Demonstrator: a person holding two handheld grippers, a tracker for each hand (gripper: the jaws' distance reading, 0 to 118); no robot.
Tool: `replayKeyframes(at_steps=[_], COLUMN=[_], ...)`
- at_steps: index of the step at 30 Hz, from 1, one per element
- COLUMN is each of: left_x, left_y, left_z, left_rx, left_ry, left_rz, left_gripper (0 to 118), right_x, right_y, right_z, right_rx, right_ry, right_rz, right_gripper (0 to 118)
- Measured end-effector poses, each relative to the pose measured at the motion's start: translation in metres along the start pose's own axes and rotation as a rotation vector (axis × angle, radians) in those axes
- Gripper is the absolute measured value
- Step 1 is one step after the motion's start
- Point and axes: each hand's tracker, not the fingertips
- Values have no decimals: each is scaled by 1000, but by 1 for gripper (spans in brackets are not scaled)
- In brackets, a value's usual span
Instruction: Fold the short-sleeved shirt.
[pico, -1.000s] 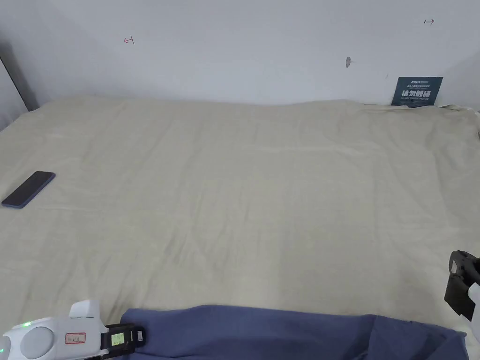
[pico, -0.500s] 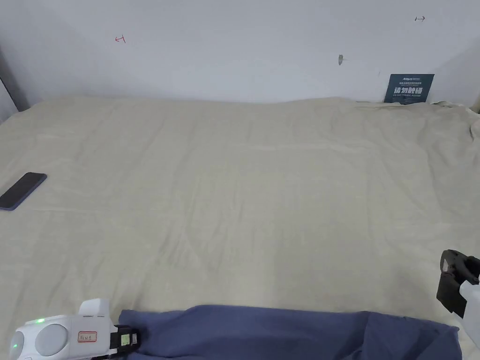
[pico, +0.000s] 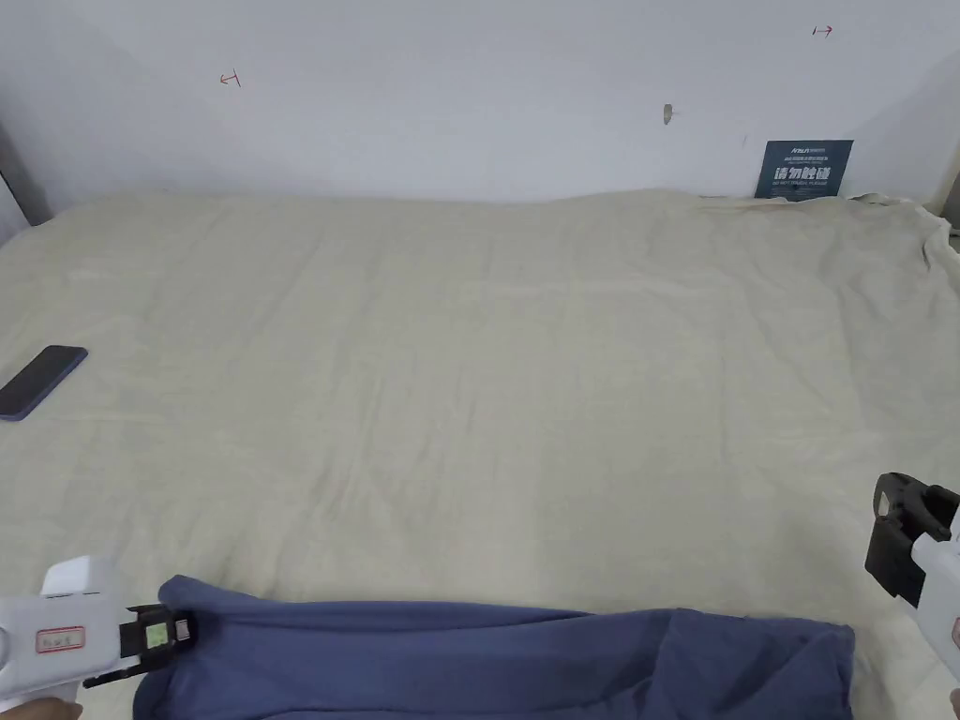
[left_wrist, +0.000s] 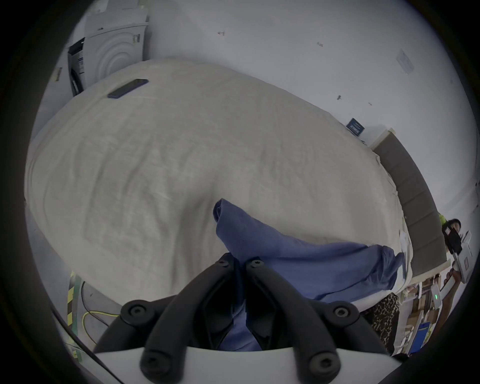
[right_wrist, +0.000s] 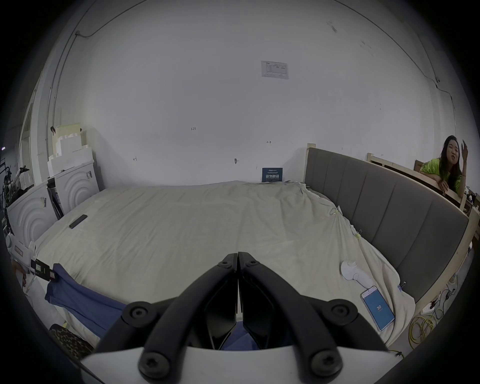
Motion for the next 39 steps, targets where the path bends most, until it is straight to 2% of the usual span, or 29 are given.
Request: replayKeyframes(at_steps=[2,6,12,15,25,30,32,33,34,35,37,39], left_x=[0,29,91,117,211,237,246,250,251,254,254,254], left_y=[1,1,0,2,-29,-47,-53,-55,-55,-56,-56,-53], left_z=[3,9,6,-12,-84,-118,-128,-132,-133,-132,-128,-117], left_rx=[-6,-51,-84,-128,-249,-285,-310,-322,-321,-326,-311,-257], left_ry=[16,5,-221,-294,-338,-306,-282,-255,-254,-255,-269,-293], left_rz=[41,25,64,28,-53,-60,-92,-102,-98,-101,-94,-83], left_gripper=[3,3,3,3,4,6,20,34,62,82,110,113], right_x=[2,4,6,7,17,22,24,25,26,27,28,30], right_y=[-1,-3,-6,-8,-10,-11,-12,-12,-12,-12,-13,-13], right_z=[2,3,7,9,17,20,21,21,22,22,23,24], right_rx=[1,-2,4,0,1,-4,-6,-7,-8,-9,-11,-10], right_ry=[3,7,14,16,1,-12,-19,-22,-24,-26,-29,-30], right_rz=[-5,-3,-25,-26,-37,-40,-38,-40,-42,-43,-46,-50], right_gripper=[0,0,0,0,0,0,0,0,0,0,0,0])
